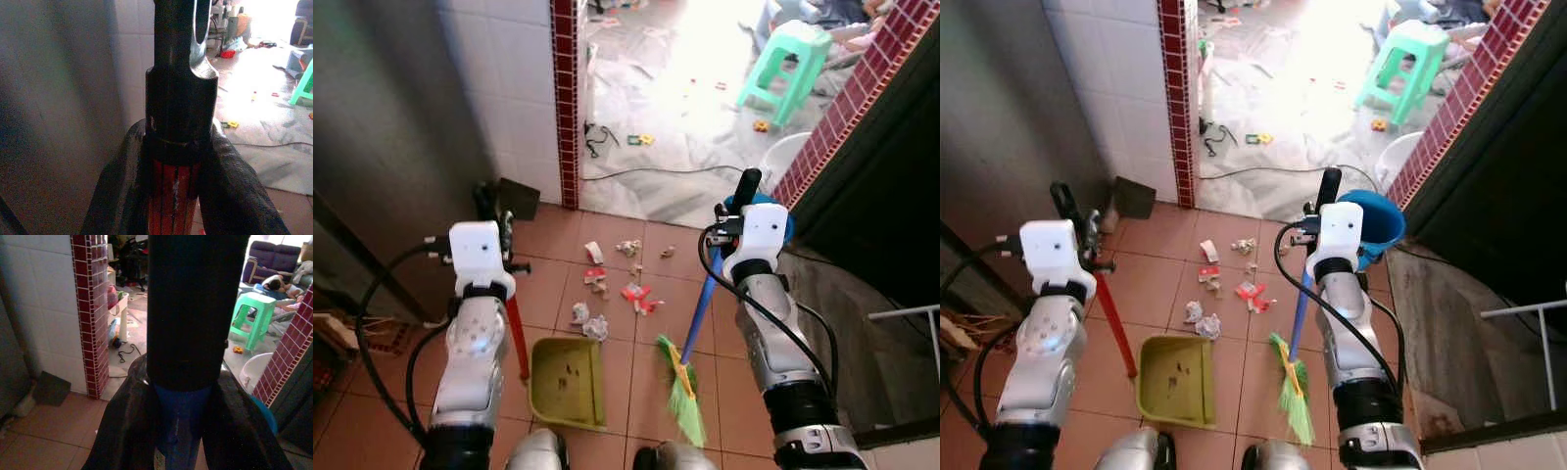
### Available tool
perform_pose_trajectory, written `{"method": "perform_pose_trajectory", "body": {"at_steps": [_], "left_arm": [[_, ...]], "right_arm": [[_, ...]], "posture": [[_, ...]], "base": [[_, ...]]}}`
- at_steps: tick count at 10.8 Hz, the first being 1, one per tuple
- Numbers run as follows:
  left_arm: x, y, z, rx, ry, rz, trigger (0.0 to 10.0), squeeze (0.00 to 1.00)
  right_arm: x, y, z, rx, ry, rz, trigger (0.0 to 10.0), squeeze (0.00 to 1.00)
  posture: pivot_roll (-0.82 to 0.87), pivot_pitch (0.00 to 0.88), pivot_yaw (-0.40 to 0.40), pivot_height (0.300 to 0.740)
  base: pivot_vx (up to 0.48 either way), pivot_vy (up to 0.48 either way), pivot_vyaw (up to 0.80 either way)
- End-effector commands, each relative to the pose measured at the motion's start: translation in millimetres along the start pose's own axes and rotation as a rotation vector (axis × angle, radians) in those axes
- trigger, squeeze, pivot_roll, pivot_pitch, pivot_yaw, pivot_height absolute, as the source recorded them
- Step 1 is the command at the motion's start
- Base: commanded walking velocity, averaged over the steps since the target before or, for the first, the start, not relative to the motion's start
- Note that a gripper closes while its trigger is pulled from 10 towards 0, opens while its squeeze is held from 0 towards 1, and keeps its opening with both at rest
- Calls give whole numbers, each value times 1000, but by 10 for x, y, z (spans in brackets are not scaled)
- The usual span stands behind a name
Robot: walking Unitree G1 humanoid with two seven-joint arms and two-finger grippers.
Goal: Sweep floor
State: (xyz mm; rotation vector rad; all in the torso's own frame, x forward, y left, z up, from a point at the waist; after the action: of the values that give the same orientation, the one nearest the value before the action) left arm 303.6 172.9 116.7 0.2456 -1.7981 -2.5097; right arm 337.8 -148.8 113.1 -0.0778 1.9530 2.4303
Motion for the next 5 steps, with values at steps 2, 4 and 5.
{"method": "perform_pose_trajectory", "body": {"at_steps": [2, 4, 5], "left_arm": [[-38, 208, 66, 2, 49, -72, 10000, 0], [-14, 261, 175, -15, 115, -75, 10000, 0], [3, 233, 225, -18, 131, -64, 10000, 0]], "right_arm": [[-9, 51, -3, -3, 18, -17, 10000, 0], [-28, 99, 69, 6, 50, -34, 10000, 0], [-36, 118, 126, 12, 77, -44, 10000, 0]], "posture": [[19, 63, -70, 740], [30, 70, -73, 740], [30, 70, -73, 740]], "base": [[0, 0, 216], [0, 0, 800], [0, 0, 794]]}}
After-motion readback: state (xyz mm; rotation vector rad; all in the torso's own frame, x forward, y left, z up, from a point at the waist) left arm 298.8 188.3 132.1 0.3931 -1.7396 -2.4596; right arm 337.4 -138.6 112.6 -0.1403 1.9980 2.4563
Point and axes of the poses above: a point about 5 cm out from each wrist's last joint towards the gripper, its own x axis pointing back from the gripper into the wrist, its own y axis along the axis of the wrist's last joint, z = x × y, the point moved 2 cm from there along -x, pointing out of the wrist towards the gripper, and after that the axes turned 14 degrees about -x, right-handed, at the moved point
